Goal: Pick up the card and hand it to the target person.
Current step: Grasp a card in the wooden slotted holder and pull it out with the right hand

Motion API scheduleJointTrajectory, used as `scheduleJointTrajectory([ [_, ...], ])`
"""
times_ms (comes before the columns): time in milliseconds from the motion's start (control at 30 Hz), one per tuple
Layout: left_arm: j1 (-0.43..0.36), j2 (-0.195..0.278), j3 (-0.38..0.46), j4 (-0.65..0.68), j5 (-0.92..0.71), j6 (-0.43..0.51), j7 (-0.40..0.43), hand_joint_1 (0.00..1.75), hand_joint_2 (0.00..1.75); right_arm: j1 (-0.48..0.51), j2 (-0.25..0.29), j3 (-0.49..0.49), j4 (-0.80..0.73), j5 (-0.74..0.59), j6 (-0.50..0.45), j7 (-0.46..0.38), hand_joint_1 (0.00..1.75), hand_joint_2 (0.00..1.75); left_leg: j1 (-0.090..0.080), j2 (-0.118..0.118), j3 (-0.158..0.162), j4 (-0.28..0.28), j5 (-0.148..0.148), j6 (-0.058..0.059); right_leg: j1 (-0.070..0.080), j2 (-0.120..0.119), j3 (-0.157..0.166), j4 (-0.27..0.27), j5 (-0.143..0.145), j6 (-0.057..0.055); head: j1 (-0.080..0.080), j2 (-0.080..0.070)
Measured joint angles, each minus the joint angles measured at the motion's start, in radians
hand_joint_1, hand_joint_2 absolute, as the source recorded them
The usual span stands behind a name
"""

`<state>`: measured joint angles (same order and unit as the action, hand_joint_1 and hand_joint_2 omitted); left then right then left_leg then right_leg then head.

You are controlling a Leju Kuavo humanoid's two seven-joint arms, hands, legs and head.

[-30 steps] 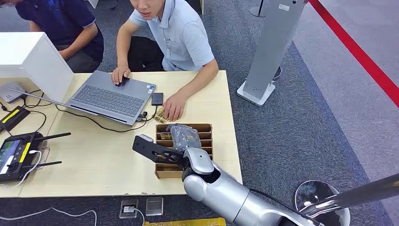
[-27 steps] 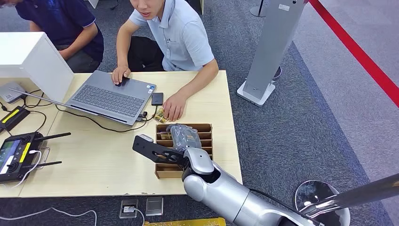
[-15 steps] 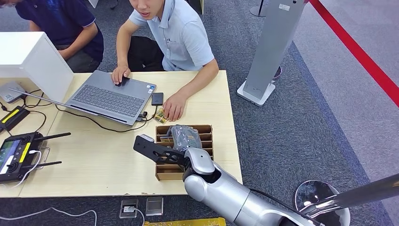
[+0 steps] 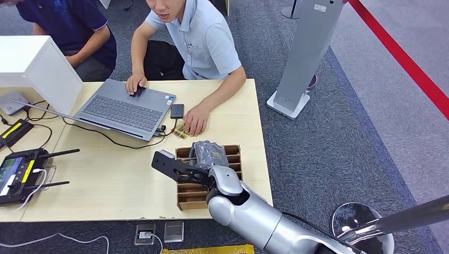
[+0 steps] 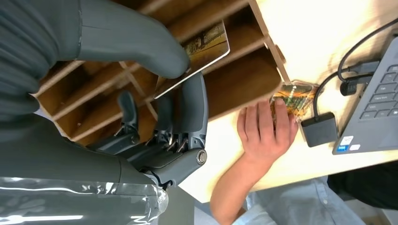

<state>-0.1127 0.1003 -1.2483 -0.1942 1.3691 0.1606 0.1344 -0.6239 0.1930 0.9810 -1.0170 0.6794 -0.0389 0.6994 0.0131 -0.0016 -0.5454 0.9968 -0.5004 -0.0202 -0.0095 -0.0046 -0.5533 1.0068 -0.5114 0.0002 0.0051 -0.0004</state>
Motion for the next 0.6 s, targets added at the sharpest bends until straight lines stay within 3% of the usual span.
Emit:
scheduleJointTrajectory([
  [600,0.0,0.0,0.0,0.0,-0.01,-0.003,0.0,0.0,0.0,0.012,-0.002,-0.002,-0.014,0.0,-0.006,-0.001,1.4,1.75,0.0,0.0,0.0,0.0,0.0,0.0,0.0,0.0,0.0,0.0,0.0,0.0,0.0,0.0],
])
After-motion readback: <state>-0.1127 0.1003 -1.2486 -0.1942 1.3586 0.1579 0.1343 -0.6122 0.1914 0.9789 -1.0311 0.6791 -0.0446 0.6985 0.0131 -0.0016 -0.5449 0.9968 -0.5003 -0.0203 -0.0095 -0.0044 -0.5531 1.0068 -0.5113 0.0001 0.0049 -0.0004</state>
